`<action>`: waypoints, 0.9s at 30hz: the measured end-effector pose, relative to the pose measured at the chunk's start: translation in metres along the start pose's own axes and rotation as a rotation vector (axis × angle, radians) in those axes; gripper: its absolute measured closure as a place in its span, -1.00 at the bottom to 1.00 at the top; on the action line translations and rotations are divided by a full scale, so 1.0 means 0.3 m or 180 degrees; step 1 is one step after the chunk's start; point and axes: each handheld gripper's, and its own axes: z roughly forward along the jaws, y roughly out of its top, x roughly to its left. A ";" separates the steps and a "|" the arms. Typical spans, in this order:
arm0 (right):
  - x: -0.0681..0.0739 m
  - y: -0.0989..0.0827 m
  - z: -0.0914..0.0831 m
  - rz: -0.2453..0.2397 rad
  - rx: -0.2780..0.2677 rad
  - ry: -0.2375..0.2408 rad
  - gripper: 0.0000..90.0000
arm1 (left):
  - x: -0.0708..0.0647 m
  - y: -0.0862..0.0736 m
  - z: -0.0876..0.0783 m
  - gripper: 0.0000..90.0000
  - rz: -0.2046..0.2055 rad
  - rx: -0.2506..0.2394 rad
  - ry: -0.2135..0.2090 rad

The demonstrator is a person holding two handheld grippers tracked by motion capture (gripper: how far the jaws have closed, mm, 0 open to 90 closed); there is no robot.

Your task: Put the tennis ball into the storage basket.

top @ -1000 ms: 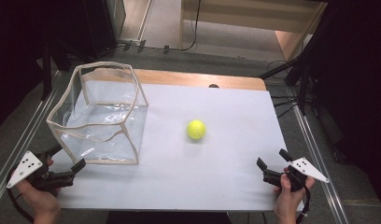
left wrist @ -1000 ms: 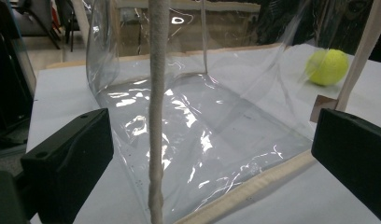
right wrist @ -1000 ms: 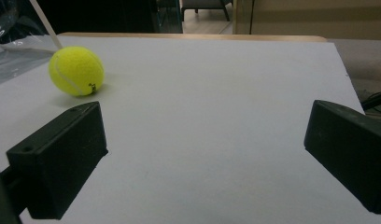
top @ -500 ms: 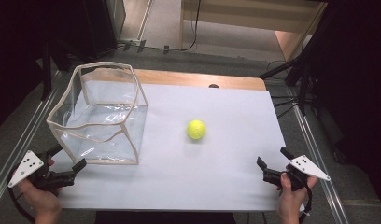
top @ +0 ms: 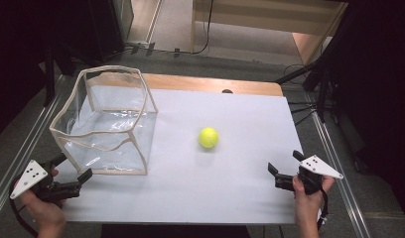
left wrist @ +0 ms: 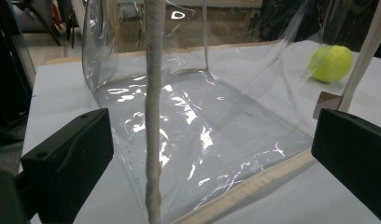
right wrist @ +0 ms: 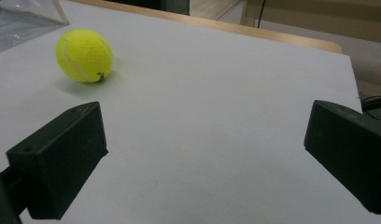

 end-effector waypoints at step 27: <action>0.077 0.164 0.147 -0.0287 0.0104 0.0362 -1.00 | -0.003 0.000 0.001 -1.00 0.0015 0.0001 0.0000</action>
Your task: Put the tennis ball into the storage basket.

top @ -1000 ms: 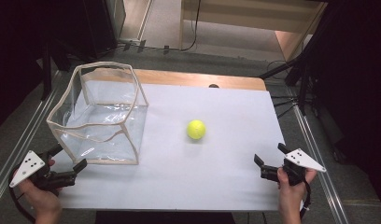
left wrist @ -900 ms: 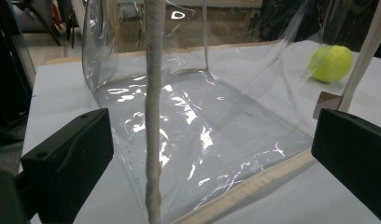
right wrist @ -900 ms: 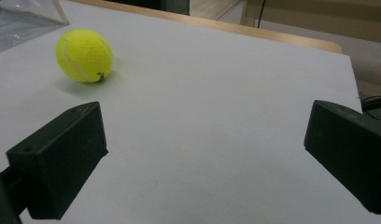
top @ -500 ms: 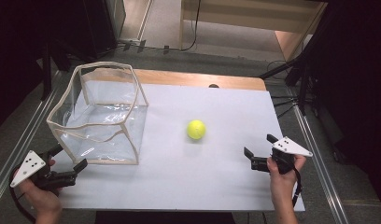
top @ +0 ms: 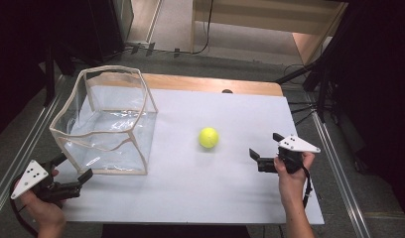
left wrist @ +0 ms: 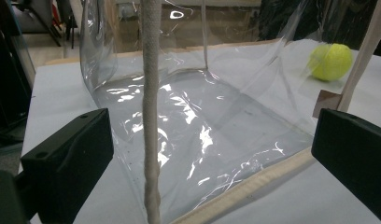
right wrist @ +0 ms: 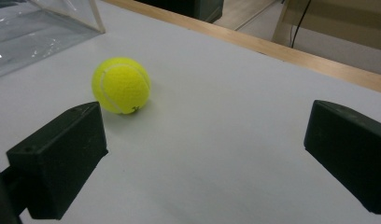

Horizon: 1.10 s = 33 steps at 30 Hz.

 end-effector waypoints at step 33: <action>0.067 0.133 0.204 -0.0242 0.0310 0.0339 -1.00 | 0.001 0.000 -0.002 -1.00 -0.0003 -0.0004 -0.0008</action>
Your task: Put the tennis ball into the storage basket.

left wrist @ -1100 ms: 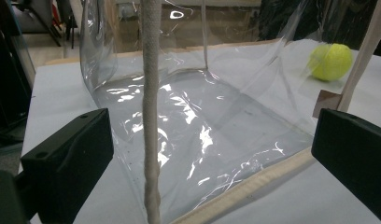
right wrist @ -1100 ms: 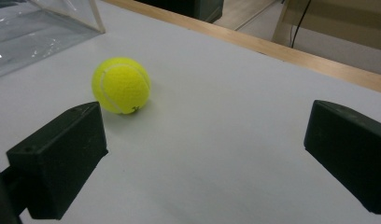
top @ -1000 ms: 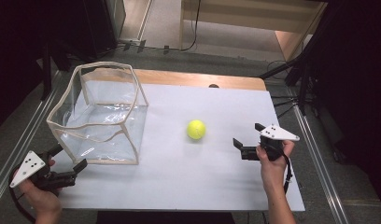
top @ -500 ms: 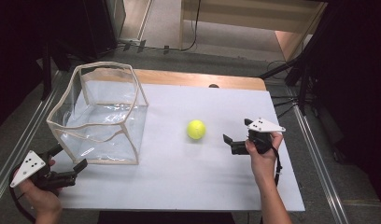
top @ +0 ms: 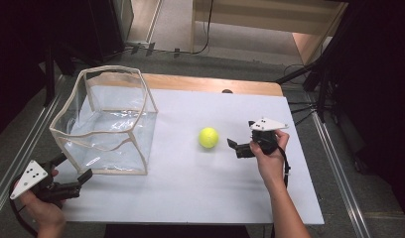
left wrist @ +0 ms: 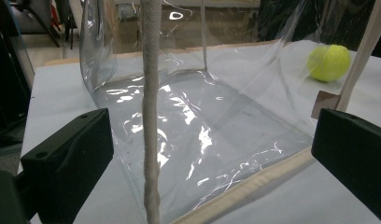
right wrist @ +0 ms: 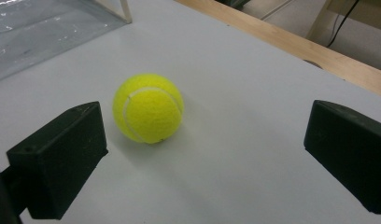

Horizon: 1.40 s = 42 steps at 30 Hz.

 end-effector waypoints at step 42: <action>0.038 0.125 0.239 -0.0140 0.0754 0.0457 -1.00 | 0.000 0.001 0.006 -1.00 0.0013 0.0029 -0.0039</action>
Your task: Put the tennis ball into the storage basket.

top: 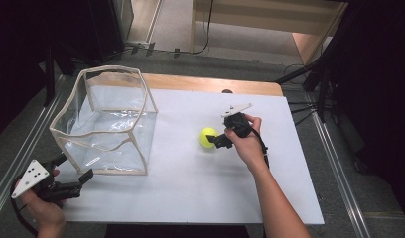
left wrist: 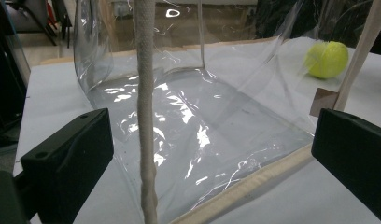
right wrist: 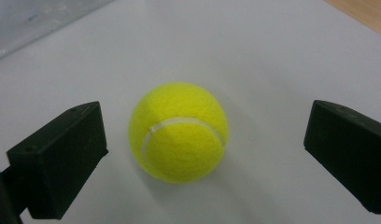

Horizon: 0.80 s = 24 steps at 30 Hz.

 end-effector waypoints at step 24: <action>0.020 0.028 0.144 0.0002 0.0683 0.0212 -0.89 | 0.000 0.000 0.000 -1.00 0.0014 -0.0024 -0.0023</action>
